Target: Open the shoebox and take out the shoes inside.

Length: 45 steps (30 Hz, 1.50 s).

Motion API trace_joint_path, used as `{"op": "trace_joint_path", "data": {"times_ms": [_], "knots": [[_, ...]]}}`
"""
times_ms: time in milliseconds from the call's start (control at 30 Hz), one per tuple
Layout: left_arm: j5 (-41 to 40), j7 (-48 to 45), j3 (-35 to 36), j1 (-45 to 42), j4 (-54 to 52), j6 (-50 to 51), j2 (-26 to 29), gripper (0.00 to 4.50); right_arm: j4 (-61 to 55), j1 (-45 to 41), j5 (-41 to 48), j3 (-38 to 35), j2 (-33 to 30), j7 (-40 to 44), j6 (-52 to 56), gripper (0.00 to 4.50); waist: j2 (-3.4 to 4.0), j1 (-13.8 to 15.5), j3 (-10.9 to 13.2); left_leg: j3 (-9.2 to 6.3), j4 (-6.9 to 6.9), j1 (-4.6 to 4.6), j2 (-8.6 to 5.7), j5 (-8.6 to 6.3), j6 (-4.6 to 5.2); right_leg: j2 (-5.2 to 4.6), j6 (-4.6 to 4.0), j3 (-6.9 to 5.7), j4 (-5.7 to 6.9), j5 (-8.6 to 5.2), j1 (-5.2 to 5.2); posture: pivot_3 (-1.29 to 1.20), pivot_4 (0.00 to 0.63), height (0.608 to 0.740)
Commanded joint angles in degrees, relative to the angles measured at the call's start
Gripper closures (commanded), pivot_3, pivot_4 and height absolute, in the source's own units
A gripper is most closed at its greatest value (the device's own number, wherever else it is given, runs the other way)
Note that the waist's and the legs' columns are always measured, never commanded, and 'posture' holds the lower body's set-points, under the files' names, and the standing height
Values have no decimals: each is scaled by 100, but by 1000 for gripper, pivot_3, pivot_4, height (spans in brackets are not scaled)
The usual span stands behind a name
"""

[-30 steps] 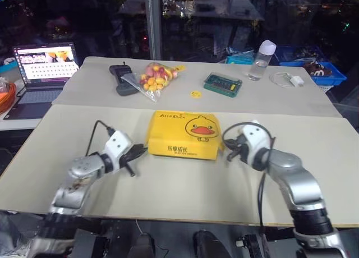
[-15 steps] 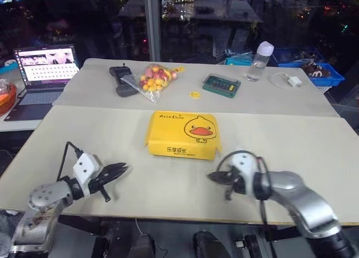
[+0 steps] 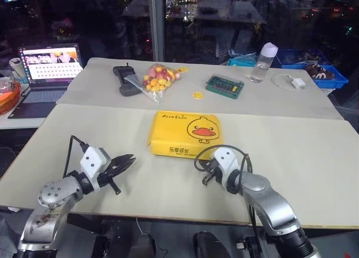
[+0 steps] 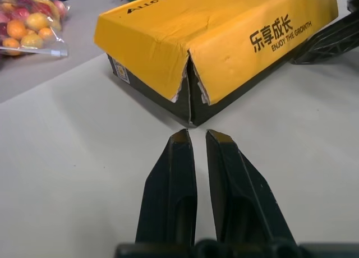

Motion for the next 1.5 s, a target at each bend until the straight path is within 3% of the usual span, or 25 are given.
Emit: {"op": "trace_joint_path", "data": {"times_ms": [33,233,367,400,500,667,767,967,1133,1233,1367,1400,1500], "knots": [[-79,69,-31,-59,-234,-4,-15,4000,-341,39,229,-508,283,-305,85,4500,0,-9,0,0,0,-2,0,0,0,0,0,0,0,0,-3,0,150,703],[-61,13,-114,-12,-215,-54,31,4000,-678,-340,509,-921,457,-442,410,4500,1,-38,1,-1,0,-6,1,0,0,0,0,0,0,1,-7,0,150,703],[-63,7,-143,4,-236,-44,37,4000,-1322,-1094,953,-1102,183,-170,1067,4500,8,-58,5,-1,0,-5,1,0,0,1,-3,0,3,2,-11,0,150,703],[-61,25,-153,9,-247,-23,28,4000,-1327,-1664,1086,-1215,32,-42,1127,4500,12,-65,8,-1,0,-5,1,0,0,1,-3,0,3,2,-12,0,150,703],[-31,66,-211,-15,-236,-9,-1,4000,-617,-3131,1043,-1474,-219,-49,874,4500,29,-75,18,3,0,-7,1,0,1,1,-4,2,4,7,-17,0,150,703],[-23,58,-353,34,-217,-70,-61,4000,2024,-5091,378,-1615,-128,-614,-582,4500,28,-47,17,-14,-9,-6,9,0,1,9,-16,-24,0,0,-12,0,150,703],[-271,122,-261,24,-514,91,-105,4000,2291,-5047,352,-1200,-367,111,-799,4500,26,-24,16,-13,-9,-13,7,0,1,4,-25,-24,-3,5,-11,0,150,703],[-1437,560,415,-356,-1448,1464,209,4000,1777,-4612,623,-633,-1134,1625,-538,4500,44,-35,28,-26,-8,-60,-1,1,1,-2,-44,-30,-1,17,-40,0,150,703],[-2854,810,1115,-389,-2115,2870,894,4000,1431,-4516,514,275,-1753,3220,-940,4500,56,-94,36,-32,-7,-49,4,0,1,4,-14,-34,4,-1,-36,0,150,703],[-3332,700,1349,-374,-2130,3274,1290,4000,1632,-4665,352,695,-1795,3864,-1306,4500,58,-115,39,-35,-7,-31,6,1,1,8,-10,-39,4,-5,-26,0,150,703],[-3648,971,1391,-619,-1913,3550,1379,4000,2327,-4898,-63,1225,-1530,4237,-1820,4500,61,-123,41,-32,-4,-7,2,1,1,3,-14,-37,3,-2,-7,0,150,703],[-3711,1026,1383,-667,-1900,3584,1365,4077,2577,-4990,-144,1279,-1414,4246,-1893,3938,61,-127,41,-32,-4,-4,3,1,1,4,-16,-38,3,0,-5,0,150,703],[-3754,1076,1323,-717,-1945,3600,1353,4077,3183,-5236,-375,1399,-1224,4439,-2111,3067,63,-130,42,-33,-4,-8,4,1,0,7,-18,-38,5,1,-11,0,150,703]]}}
